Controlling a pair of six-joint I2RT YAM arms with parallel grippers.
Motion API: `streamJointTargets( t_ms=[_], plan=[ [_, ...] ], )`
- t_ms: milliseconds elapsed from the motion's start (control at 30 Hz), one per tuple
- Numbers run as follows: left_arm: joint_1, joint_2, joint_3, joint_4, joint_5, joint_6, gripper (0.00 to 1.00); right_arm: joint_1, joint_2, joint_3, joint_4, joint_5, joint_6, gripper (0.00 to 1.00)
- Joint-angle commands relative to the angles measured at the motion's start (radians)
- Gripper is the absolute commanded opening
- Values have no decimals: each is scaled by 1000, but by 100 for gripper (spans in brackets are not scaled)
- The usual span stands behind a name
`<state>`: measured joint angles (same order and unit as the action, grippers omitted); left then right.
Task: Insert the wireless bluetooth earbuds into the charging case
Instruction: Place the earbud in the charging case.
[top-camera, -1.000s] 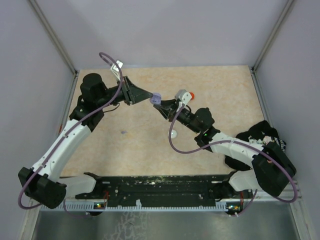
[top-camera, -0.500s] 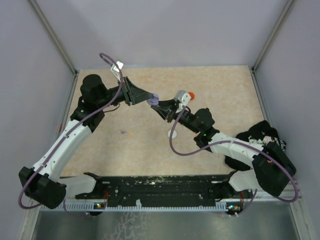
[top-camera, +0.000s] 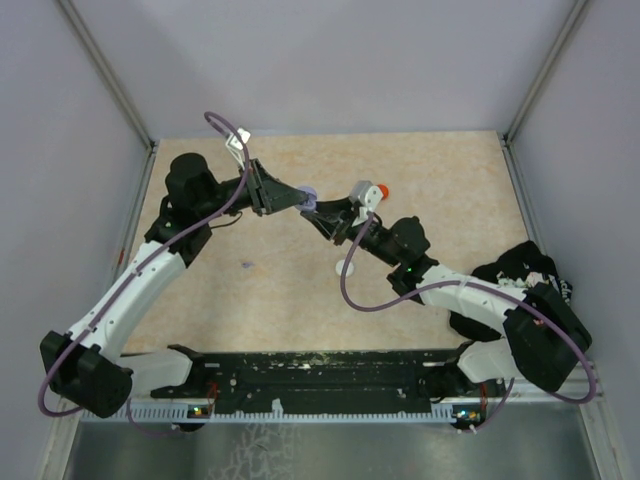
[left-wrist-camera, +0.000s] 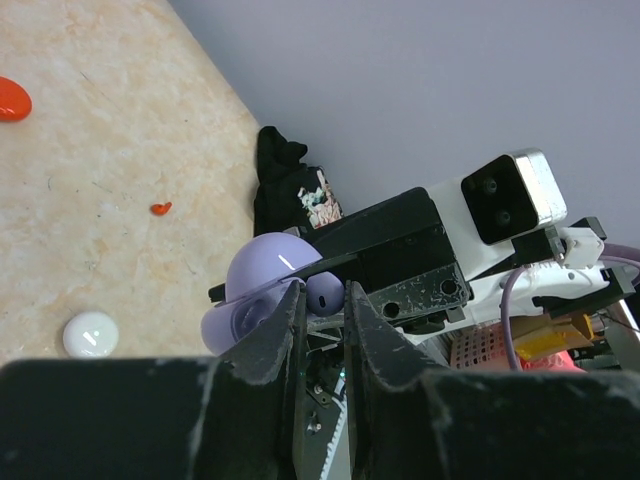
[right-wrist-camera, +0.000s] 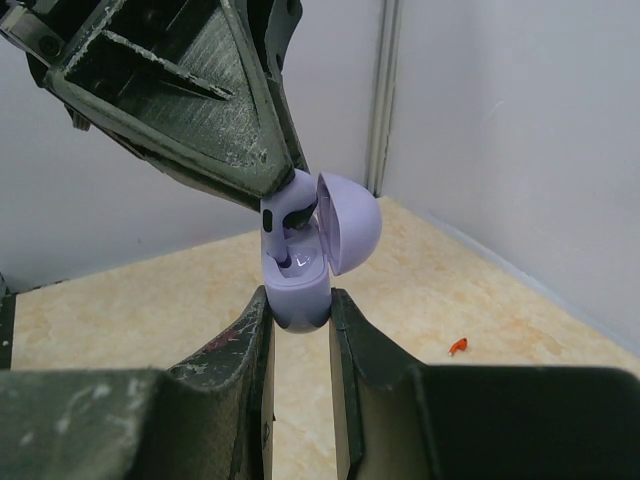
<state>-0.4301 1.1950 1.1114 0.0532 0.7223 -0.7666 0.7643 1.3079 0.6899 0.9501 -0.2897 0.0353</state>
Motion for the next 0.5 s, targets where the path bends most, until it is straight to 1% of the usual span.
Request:
streamJointTargets(
  t_ms=[0,267,467],
  plan=[
    [-1,-9,-14,39,11,-4,15,8,0,54,84,-16,18,0],
    [-2,-9,-19,20,14,1,16,8,-2,49,92,-12,21,0],
    [-1,-23,-9,-45,-22,48,22,7,-7,49,91,-12,18,0]
  ],
)
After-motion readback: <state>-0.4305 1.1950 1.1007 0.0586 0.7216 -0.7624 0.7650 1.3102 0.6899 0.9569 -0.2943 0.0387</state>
